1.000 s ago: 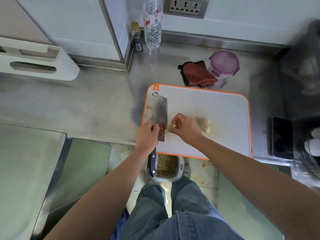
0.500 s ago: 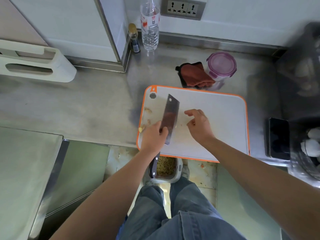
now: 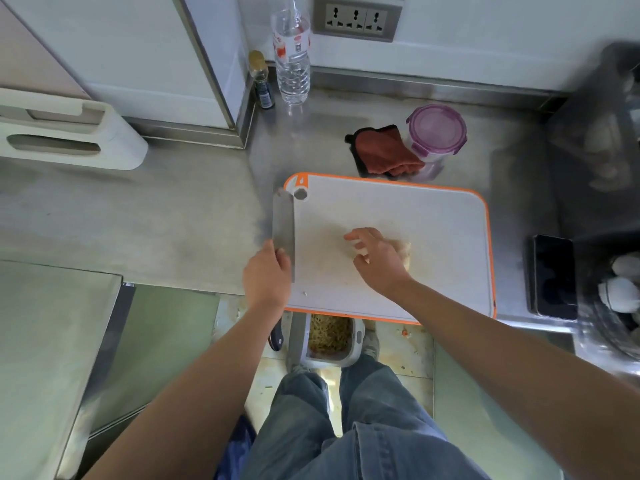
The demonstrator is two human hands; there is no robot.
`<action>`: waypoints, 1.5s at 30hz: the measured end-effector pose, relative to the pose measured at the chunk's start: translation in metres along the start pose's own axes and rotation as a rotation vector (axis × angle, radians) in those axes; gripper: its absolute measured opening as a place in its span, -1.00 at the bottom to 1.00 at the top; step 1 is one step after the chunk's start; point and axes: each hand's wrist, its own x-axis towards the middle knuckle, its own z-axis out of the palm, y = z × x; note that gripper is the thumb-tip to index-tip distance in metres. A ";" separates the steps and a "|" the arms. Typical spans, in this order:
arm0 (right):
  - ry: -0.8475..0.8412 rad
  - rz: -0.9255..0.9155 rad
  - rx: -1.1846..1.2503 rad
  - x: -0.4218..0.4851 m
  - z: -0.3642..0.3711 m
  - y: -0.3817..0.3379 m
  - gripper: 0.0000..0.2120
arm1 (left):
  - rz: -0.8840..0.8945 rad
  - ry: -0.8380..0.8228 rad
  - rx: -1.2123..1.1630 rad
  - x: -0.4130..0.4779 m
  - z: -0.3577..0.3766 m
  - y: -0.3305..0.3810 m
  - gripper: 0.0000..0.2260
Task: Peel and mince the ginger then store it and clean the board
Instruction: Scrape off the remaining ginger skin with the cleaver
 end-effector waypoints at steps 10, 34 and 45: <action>-0.157 -0.022 -0.100 0.008 0.013 -0.011 -0.55 | -0.013 0.007 0.068 0.001 -0.004 -0.005 -0.76; -0.149 0.023 -0.123 0.013 0.013 -0.018 -0.61 | -0.022 0.096 -0.094 0.004 -0.013 -0.008 -0.80; -0.048 0.037 0.028 0.012 0.014 -0.022 -0.66 | -0.012 0.057 -0.188 -0.005 -0.018 -0.030 -0.87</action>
